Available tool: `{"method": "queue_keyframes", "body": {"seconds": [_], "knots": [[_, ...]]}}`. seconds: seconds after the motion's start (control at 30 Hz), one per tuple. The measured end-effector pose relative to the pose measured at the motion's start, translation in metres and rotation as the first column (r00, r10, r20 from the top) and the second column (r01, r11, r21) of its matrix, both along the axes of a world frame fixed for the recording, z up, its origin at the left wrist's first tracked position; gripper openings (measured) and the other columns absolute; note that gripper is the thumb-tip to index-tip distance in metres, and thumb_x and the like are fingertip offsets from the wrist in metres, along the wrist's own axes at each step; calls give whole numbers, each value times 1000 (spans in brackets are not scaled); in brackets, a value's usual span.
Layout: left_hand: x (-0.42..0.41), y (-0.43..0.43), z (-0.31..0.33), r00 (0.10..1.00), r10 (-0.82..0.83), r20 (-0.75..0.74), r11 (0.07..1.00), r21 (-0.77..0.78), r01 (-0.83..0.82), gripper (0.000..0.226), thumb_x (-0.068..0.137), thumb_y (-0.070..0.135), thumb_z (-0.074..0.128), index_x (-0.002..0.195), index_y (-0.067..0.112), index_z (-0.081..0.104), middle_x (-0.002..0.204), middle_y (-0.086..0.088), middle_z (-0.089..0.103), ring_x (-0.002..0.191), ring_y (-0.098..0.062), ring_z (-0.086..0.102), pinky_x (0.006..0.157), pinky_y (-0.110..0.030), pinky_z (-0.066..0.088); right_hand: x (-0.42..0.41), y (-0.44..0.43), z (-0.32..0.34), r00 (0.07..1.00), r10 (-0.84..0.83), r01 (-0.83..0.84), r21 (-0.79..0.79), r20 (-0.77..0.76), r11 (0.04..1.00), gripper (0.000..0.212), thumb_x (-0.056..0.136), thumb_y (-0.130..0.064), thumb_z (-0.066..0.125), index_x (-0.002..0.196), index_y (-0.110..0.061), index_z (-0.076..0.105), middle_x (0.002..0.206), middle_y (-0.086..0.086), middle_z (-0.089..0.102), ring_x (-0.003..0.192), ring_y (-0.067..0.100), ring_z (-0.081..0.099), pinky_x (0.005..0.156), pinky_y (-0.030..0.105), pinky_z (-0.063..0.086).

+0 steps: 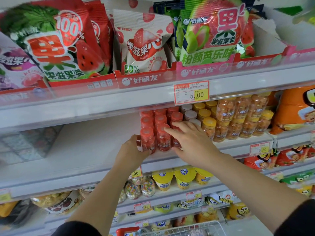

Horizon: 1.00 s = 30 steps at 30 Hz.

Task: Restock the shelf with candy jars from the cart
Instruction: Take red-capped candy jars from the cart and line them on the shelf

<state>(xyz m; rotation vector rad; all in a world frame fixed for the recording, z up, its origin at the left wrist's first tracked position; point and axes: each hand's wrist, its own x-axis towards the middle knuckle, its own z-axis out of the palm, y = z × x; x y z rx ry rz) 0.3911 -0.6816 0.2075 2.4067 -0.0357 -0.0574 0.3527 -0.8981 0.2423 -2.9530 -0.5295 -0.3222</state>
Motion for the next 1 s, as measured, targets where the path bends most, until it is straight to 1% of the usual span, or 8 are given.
{"method": "queue_keyframes", "body": {"seconds": [0.3, 0.47, 0.6, 0.67, 0.8, 0.87, 0.93, 1.0], "knots": [[3, -5, -4, 998, 53, 15, 996, -73, -52, 61, 77, 41, 81, 127, 25, 50, 108, 9, 65, 79, -4, 66, 62, -25, 48, 1, -1, -3, 1000, 11, -12, 28, 5, 1000, 64, 95, -39, 57, 153, -34, 31, 156, 0, 32, 141, 23, 27, 116, 41, 20], [-2, -4, -1, 999, 50, 11, 997, -58, -49, 74, 80, 41, 79, 141, 25, 40, 120, 5, 61, 89, -11, 66, 74, -34, 54, -4, -3, -8, 997, 19, -26, 99, 73, 995, 61, 89, -33, 67, 146, -27, 46, 150, 5, 42, 137, 28, 37, 116, 51, 27], [-34, -1, 6, 983, 58, 174, 997, -60, -48, 58, 90, 29, 70, 141, 27, 43, 129, 7, 56, 100, -9, 58, 80, -30, 51, -30, -2, -15, 963, 75, -134, 221, 258, 966, 40, 91, -29, 61, 130, -22, 61, 134, -2, 55, 126, 22, 46, 110, 42, 35], [-62, 3, 3, 962, 46, 269, 995, -102, -19, 44, 93, 22, 66, 134, 29, 51, 123, 12, 57, 99, -6, 59, 80, -28, 51, -51, -1, -28, 960, 116, -182, 257, 254, 949, 32, 93, -31, 54, 121, -22, 66, 120, -7, 62, 117, 16, 51, 103, 34, 36], [-121, 16, -33, 961, -39, 272, 994, -85, 64, 28, 93, 17, 63, 118, 28, 63, 110, 14, 63, 90, 0, 62, 75, -29, 53, -98, 4, -88, 991, 131, -131, 331, 22, 934, 20, 91, -26, 59, 106, -22, 72, 99, -9, 71, 94, 15, 63, 82, 35, 49], [-151, 22, -65, 986, -48, 159, 996, -65, 59, 25, 94, 19, 63, 116, 32, 63, 106, 17, 63, 87, 3, 61, 75, -29, 54, -127, 6, -126, 981, 112, -50, 358, -156, 933, 14, 92, -23, 63, 102, -24, 72, 95, -13, 70, 86, 8, 62, 76, 28, 50], [-180, 28, -102, 999, -30, 22, 993, -110, 32, 24, 95, 19, 62, 114, 35, 61, 105, 20, 63, 88, 6, 61, 76, -32, 56, -154, 5, -162, 940, 86, 32, 336, -331, 941, 9, 94, -27, 63, 99, -29, 70, 87, -21, 65, 78, -3, 56, 68, 20, 45], [-209, 33, -142, 998, -18, -67, 993, -117, 10, 25, 94, 17, 62, 114, 32, 63, 103, 20, 63, 89, 6, 61, 78, -30, 55, -177, 5, -194, 887, 59, 84, 287, -458, 954, 4, 94, -33, 63, 93, -33, 67, 78, -25, 56, 71, -6, 51, 62, 16, 41]]}}
